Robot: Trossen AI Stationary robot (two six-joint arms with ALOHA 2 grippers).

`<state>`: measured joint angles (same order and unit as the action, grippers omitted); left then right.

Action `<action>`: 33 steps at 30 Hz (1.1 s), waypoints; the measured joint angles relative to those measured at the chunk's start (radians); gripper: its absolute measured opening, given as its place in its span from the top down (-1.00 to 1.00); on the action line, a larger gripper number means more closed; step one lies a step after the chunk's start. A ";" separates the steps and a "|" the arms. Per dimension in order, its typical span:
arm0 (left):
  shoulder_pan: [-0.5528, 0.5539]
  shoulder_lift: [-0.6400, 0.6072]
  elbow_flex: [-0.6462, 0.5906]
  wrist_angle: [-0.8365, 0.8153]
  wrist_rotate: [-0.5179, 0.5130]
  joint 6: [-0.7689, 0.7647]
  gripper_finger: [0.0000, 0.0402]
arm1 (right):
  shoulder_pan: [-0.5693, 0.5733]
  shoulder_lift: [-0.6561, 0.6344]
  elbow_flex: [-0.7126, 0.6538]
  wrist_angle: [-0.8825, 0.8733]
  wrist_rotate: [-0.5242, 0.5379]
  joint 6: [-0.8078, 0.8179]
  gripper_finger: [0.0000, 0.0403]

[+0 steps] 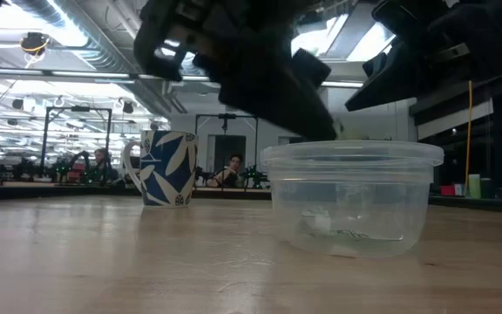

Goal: Pick and place Stevia / Truvia into bins
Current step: Put the white stevia packet into the transparent container, then put the white stevia packet into the transparent glass cup

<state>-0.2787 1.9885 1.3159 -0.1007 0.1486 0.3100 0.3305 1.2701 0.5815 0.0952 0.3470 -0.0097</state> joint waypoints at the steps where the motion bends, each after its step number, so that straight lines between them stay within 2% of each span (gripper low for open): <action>1: 0.000 0.006 0.000 -0.001 0.000 -0.001 0.98 | 0.000 0.000 0.000 0.000 0.000 0.000 0.95; 7: 0.000 0.024 0.000 0.000 -0.001 -0.001 0.90 | 0.000 0.000 0.000 0.000 0.000 0.001 0.95; 22: 0.000 0.024 0.000 0.044 -0.086 -0.026 0.52 | 0.000 0.000 0.000 -0.001 0.000 -0.003 0.95; 27: 0.000 -0.002 0.000 0.033 -0.086 0.013 0.57 | 0.000 0.000 0.000 -0.001 0.000 -0.003 0.95; 33: 0.000 -0.112 0.000 -0.116 -0.112 0.023 0.83 | 0.000 0.000 0.000 -0.001 0.000 0.001 0.95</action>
<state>-0.2790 1.8767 1.3155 -0.2164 0.0371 0.3333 0.3304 1.2701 0.5816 0.0942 0.3471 -0.0086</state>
